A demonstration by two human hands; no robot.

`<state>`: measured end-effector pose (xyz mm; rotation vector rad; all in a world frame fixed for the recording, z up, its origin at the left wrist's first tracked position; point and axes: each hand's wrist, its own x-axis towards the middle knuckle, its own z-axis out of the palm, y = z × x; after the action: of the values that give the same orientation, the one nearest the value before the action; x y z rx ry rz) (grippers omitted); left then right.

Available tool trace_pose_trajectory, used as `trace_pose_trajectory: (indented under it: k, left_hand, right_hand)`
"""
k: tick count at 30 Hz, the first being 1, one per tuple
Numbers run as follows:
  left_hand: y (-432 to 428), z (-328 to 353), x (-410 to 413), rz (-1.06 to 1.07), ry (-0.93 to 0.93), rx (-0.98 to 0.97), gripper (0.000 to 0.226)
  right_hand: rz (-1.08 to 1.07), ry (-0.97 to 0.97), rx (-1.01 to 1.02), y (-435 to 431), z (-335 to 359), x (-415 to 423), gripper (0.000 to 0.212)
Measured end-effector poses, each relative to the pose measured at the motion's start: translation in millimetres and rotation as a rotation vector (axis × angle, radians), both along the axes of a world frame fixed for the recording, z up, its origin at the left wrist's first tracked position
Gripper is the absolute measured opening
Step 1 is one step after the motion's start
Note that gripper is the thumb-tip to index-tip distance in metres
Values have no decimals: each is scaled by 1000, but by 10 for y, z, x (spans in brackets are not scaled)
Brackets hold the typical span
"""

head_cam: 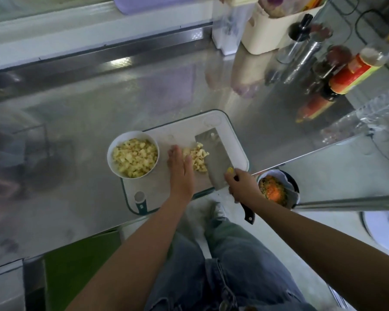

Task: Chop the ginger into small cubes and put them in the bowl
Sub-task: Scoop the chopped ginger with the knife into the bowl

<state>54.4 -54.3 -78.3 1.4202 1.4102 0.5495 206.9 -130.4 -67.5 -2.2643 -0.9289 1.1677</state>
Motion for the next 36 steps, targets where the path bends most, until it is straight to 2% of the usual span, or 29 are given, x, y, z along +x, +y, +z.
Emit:
trace_pose_trajectory:
  k: [8, 15, 19, 22, 25, 31, 36]
  left_hand:
    - [31, -33, 155, 82, -129, -26, 52]
    - [74, 16, 221, 115, -204, 2, 61]
    - [147, 58, 246, 149, -261, -18, 54]
    - [186, 120, 210, 125, -239, 24, 63]
    - [244, 237, 168, 105, -262, 76, 64]
    - [447, 532, -78, 59, 2, 442, 48]
    - [702, 667, -525, -38, 103, 500, 52]
  right_hand:
    - [41, 140, 0, 61, 39, -276, 25]
    - [136, 151, 51, 242, 35, -423, 25]
    - [40, 205, 86, 312, 65, -334, 29]
    - [-17, 261, 119, 347, 128, -256, 29]
    - [0, 233, 159, 428, 223, -194, 29]
    - [65, 221, 233, 639, 446, -218, 33]
    - [266, 219, 189, 823, 626, -370, 34]
